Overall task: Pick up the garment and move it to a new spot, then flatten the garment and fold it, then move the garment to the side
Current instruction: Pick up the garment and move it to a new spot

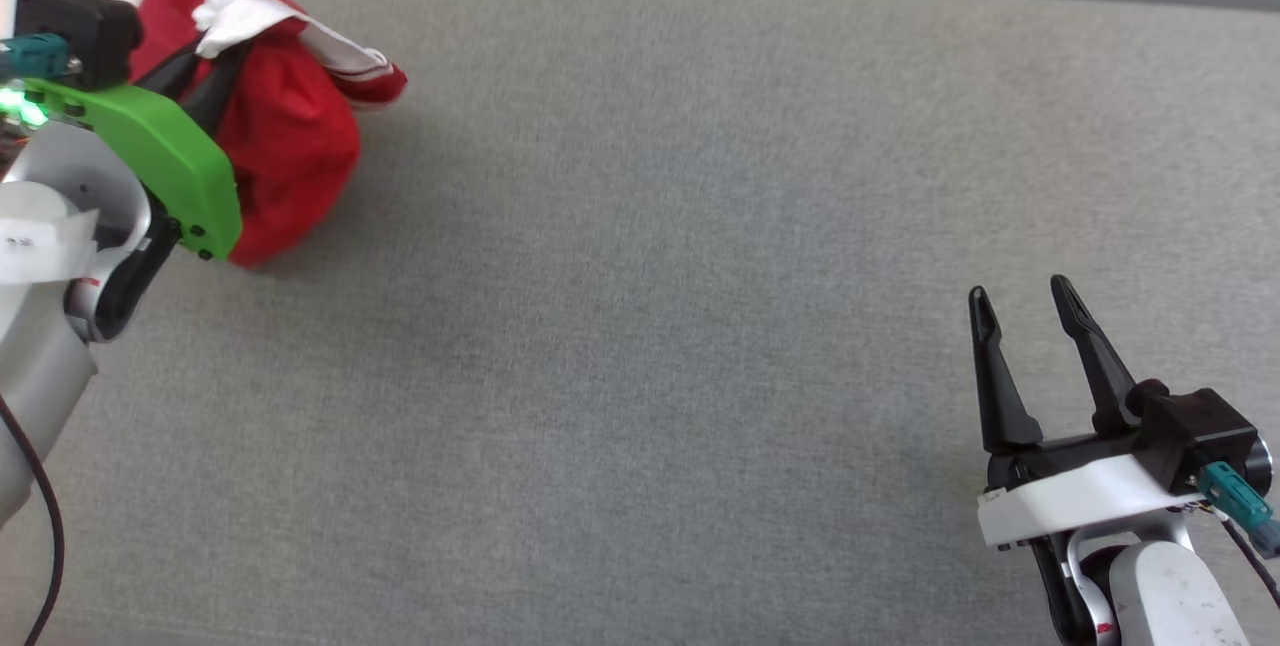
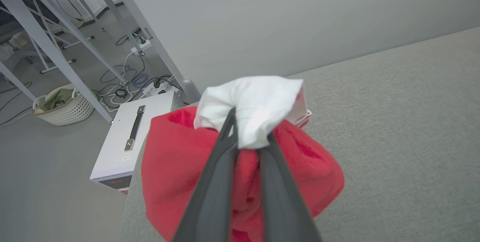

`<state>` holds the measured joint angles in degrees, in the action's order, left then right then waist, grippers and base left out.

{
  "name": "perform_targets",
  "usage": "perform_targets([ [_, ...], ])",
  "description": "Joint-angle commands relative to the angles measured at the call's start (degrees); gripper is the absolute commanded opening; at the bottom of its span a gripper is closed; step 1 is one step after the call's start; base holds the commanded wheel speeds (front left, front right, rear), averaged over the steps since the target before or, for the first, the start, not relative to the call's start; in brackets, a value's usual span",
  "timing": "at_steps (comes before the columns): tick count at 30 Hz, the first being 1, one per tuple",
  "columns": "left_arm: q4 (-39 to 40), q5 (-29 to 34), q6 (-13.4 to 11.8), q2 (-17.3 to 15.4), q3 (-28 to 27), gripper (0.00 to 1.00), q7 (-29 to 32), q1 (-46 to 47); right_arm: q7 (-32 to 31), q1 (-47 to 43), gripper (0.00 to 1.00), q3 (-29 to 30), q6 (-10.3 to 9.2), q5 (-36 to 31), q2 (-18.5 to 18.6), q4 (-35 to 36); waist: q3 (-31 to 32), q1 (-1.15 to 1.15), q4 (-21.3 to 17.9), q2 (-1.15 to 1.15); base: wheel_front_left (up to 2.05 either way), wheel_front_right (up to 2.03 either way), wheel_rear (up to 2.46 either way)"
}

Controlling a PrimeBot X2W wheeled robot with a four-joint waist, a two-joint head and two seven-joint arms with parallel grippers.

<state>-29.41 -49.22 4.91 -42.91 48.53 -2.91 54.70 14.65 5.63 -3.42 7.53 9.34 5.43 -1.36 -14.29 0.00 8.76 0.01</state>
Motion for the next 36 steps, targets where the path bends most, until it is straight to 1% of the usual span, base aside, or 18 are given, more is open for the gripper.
perform_targets([
  [1, 1.45, 1.23, -0.64, -0.29, 0.35, 0.0, -0.75, 0.55, 0.35, -0.65, 1.0, 0.45, -0.04, 0.38, -0.32, -0.12, 4.36, 0.0, -1.93, -0.01, 0.0, 0.0, 0.0],
  [7, 7.42, 4.93, -1.73, 0.3, 1.7, 0.0, -2.11, 2.5, 0.35, -1.44, 1.0, 1.83, -0.04, 0.8, -1.29, -0.29, 7.12, 0.0, -5.0, -0.01, 0.0, 0.0, 0.0],
  [11, 10.05, 7.0, -1.46, 2.68, 2.75, 0.0, -2.72, 5.2, 0.35, -1.52, 1.0, 2.87, -0.04, 0.91, -1.71, -0.2, 7.67, 0.0, -7.79, -0.01, 0.0, 0.0, 0.0],
  [17, 8.71, 8.81, 0.34, 8.37, 4.81, 0.0, -2.55, 10.93, 0.35, -0.76, 1.0, 3.83, -0.04, 0.82, -2.08, -0.11, 7.09, 0.0, -13.16, -0.01, 0.0, 0.0, 0.0],
  [22, 4.72, 9.0, 1.46, 14.43, 5.12, 0.0, -5.85, 16.28, 0.35, -0.29, 1.0, 4.93, -0.04, 0.78, -2.32, 0.07, 6.21, 0.0, -17.21, -0.01, 0.0, 0.0, 0.0],
  [24, 3.81, 8.46, 1.73, 17.07, 5.14, 0.0, -7.38, 17.52, 0.35, -0.42, 1.0, 5.59, -0.04, 0.77, -2.38, 0.13, 5.87, 0.0, -18.17, -0.01, 0.0, 0.0, 0.0],
  [28, 3.53, 6.41, 2.02, 21.49, 5.31, 0.0, -8.92, 17.37, 0.35, -0.83, 1.0, 6.41, -0.04, 0.68, -2.47, 0.24, 5.64, 0.0, -18.87, -0.01, 0.0, 0.0, 0.0],
  [30, 4.13, 5.36, 2.07, 22.67, 5.73, 0.0, -8.95, 16.07, 0.35, -1.01, 1.0, 6.74, -0.04, 0.66, -2.5, 0.37, 5.62, 0.0, -18.7, -0.01, 0.0, 0.0, 0.0],
  [33, 5.41, 2.37, 1.54, 23.92, 5.72, 0.0, -8.11, 12.26, 0.35, -1.32, 1.0, 7.46, -0.04, 0.48, -2.52, 0.5, 5.62, 0.0, -17.72, -0.01, 0.0, 0.0, 0.0],
  [36, 6.08, -2.23, -0.37, 23.97, 5.1, 0.0, -6.16, 6.1, 0.35, -1.39, 1.0, 7.32, -0.04, 0.42, -2.53, 0.48, 5.25, 0.0, -16.28, -0.01, 0.0, 0.0, 0.0],
])
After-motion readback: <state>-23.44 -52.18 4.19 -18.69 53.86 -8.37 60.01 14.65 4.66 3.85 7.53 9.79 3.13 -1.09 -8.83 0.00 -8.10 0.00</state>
